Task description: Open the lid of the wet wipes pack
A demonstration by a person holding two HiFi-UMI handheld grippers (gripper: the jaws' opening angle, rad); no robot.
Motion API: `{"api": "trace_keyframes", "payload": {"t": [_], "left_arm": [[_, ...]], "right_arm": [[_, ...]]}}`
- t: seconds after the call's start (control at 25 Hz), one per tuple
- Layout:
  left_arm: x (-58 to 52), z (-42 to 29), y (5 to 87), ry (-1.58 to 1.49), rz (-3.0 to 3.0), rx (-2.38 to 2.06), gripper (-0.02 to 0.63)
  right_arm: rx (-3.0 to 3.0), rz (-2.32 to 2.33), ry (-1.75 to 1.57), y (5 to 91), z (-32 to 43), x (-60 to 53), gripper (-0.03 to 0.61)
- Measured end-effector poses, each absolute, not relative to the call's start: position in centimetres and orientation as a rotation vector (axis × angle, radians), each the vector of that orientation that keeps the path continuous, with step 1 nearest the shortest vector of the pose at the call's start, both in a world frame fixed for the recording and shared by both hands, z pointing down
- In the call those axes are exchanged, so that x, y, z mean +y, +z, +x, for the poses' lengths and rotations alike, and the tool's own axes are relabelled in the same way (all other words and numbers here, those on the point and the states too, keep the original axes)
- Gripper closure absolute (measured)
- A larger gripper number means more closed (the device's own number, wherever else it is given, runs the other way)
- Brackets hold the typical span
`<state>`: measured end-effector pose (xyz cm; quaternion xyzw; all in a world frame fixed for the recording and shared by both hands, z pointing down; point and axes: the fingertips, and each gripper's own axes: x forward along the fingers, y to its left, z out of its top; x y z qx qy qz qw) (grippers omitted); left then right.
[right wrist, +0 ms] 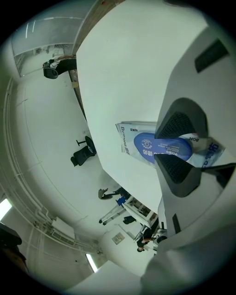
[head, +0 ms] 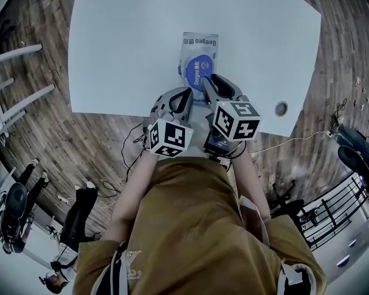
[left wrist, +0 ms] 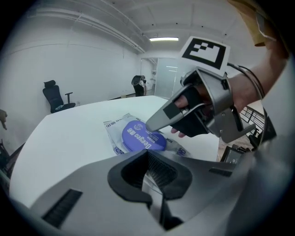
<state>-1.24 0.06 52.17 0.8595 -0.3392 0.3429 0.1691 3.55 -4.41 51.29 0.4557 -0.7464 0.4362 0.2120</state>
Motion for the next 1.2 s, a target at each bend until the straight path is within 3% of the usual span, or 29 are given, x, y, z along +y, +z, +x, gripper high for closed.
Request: {"api": "trace_keyframes", "payload": {"t": [1.2], "left_arm": [[2.2,0.5,53.6,1.169,2.511,-0.89,0.612]], "right_arm": [[-1.974,1.082,1.35,51.6,3.8,-4.2,0.489]]}}
